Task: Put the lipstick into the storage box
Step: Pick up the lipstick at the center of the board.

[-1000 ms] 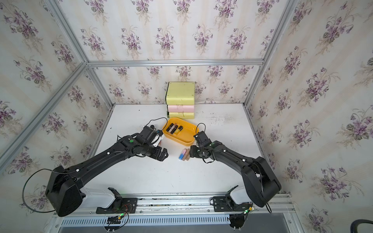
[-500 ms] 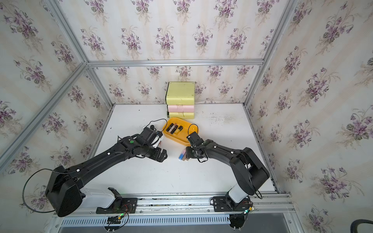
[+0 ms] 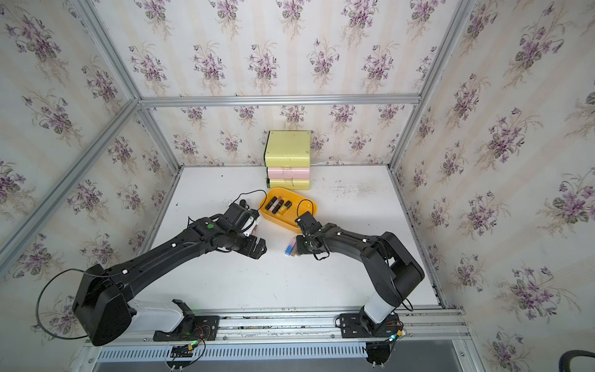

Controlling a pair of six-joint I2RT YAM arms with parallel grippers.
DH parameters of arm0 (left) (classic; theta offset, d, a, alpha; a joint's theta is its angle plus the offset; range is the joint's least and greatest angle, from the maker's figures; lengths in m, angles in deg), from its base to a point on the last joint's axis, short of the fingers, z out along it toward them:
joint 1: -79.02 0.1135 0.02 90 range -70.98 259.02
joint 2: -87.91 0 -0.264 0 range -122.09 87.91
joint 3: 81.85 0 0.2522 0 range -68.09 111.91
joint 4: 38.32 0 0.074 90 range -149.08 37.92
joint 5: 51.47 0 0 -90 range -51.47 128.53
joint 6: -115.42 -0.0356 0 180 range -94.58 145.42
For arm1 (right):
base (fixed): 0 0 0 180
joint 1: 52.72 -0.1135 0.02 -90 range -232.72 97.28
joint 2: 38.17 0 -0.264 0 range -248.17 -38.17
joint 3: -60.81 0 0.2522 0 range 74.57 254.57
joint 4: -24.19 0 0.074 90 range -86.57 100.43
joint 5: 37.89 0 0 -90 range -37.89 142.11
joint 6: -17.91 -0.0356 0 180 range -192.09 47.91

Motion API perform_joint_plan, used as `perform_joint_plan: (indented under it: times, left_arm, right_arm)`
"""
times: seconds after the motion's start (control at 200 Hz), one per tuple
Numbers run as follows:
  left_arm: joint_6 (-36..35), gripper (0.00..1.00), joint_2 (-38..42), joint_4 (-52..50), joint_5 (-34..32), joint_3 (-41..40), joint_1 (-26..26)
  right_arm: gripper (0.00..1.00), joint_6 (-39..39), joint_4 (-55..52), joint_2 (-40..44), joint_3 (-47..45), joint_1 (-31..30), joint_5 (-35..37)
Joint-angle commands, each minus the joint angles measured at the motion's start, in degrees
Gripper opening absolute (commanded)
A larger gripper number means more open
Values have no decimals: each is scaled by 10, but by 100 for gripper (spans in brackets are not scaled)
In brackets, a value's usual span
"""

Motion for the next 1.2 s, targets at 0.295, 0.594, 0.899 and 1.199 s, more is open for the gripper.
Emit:
perform_joint_plan:
  times: [0.295,0.594,0.899,1.199]
  left_arm:
    - [-2,100,1,-3,-3,1,0]
    - [-1,100,3,-3,-3,-1,1]
    - [-1,100,0,-4,-5,-1,1]
    - [3,100,-2,7,5,0,0]
  right_arm:
    - [47,13,-7,3,-9,0,24]
    - [48,25,-5,-20,-5,-1,25]
    - [35,28,-6,-33,-10,-1,35]
    - [23,29,-24,7,-26,-1,41]
